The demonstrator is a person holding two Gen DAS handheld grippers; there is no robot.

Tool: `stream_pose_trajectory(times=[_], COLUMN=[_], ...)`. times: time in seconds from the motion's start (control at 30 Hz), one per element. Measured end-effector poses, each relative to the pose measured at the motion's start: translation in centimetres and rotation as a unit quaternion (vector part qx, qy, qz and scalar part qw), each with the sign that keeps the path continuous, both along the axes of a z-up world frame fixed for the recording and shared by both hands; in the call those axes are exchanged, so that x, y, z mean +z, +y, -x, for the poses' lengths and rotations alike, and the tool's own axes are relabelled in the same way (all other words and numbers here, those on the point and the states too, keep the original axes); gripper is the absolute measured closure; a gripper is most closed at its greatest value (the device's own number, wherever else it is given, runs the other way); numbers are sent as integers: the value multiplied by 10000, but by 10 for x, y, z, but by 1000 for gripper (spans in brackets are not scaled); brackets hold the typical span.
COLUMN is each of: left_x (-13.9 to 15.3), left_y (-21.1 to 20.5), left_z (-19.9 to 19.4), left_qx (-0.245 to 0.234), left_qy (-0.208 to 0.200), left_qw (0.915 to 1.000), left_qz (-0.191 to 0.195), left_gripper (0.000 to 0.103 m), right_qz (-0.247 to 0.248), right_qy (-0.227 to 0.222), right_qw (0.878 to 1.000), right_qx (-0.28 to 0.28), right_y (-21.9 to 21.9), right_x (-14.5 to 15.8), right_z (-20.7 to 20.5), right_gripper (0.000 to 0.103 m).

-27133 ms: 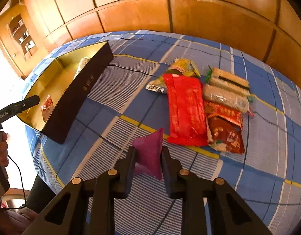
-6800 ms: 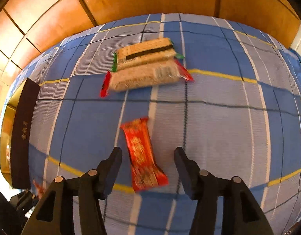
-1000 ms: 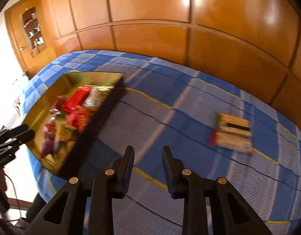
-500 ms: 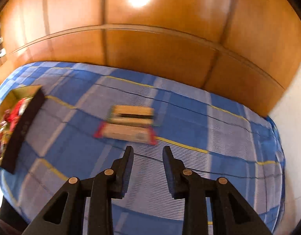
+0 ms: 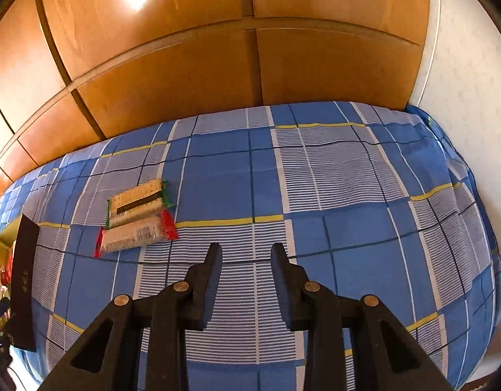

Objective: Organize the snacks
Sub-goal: 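Move both grippers back toward the two cracker packs, then grasp the red-ended cracker pack with the left gripper and lift it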

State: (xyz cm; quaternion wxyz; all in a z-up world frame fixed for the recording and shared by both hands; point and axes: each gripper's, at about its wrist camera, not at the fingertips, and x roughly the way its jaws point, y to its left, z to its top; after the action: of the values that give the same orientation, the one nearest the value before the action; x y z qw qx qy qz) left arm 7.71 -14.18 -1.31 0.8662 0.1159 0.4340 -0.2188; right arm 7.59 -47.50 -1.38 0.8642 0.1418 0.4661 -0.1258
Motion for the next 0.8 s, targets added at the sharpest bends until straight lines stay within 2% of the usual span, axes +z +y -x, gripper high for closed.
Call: stream_pose_trajectory(times=[0.27,0.3,0.5,0.57,0.8], left_x=[-10,-11,-17,-18,-36], left_y=[-63,-72,-130,-144,-188], left_z=[-32,-35,-54,-62,-88], left_qx=[-530,-649,-1574,-1710,-2224], left_qy=[290,264,90,5,126], left_qw=[9982,9975,9872,9849,9739], left_qz=[66,13,-250,-279,-443], left_gripper=[55,51,50,50,50], right_qz=[-107,-118,-243,-264,-325], right_qy=[12,6,-9,-21,-37], right_qw=[9999,9999,9997,9996,9994], right_qx=[-24,-13,35,71,150], right_y=[-1,0,0,1,4], right_x=[1,2,4,5,6], right_z=[0,0,-1,-2,-4], right_gripper=[70,70,68,68,67])
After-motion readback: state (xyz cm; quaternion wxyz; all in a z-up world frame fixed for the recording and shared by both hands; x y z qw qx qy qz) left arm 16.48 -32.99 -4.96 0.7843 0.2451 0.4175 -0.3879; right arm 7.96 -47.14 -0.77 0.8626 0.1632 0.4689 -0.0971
